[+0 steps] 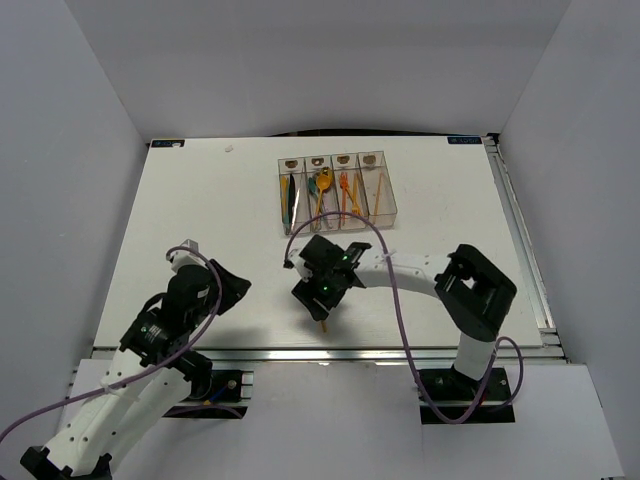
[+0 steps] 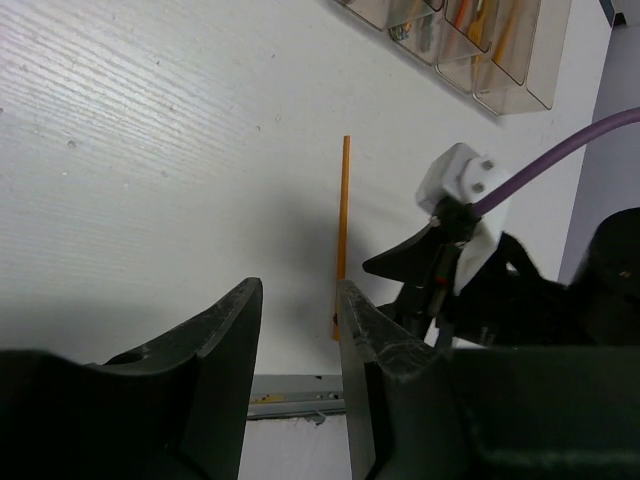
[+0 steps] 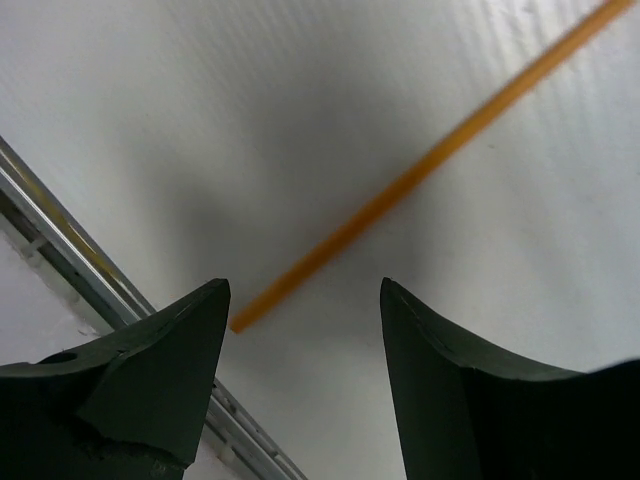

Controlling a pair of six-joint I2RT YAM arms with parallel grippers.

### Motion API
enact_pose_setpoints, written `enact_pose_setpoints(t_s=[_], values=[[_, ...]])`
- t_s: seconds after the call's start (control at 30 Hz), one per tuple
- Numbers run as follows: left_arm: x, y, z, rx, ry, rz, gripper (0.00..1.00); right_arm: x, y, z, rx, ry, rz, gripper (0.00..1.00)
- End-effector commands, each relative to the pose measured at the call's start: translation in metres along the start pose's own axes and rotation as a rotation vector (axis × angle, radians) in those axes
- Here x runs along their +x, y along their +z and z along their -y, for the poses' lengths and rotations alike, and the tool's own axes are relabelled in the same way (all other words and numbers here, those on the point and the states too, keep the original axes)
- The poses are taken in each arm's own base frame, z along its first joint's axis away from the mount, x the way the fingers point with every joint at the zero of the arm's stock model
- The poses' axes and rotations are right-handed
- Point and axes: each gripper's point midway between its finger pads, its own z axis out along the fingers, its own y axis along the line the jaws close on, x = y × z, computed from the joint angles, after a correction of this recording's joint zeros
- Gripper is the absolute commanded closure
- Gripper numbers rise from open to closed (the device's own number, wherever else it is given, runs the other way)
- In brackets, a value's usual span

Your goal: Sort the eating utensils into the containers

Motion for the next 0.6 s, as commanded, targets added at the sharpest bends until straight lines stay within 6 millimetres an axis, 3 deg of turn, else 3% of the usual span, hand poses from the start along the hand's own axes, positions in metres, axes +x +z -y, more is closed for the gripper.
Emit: enact_pose_setpoints(t_s=[0.0, 0.23, 0.33, 0.57], values=[[0.002, -0.004, -0.008, -0.034, -0.049, 0.002, 0.53, -0.023, 0.008, -0.005, 0.081, 0.042, 0.044, 0.32], [0.002, -0.005, -0.010, -0.043, -0.043, -0.003, 0.53, -0.029, 0.027, 0.017, 0.205, 0.081, 0.009, 0.38], [0.003, -0.005, -0.011, -0.045, -0.045, -0.003, 0.53, -0.023, 0.030, 0.020, 0.211, 0.075, -0.004, 0.48], [0.003, -0.004, -0.015, -0.049, -0.054, 0.007, 0.52, -0.005, 0.036, 0.040, 0.271, 0.021, -0.043, 0.89]])
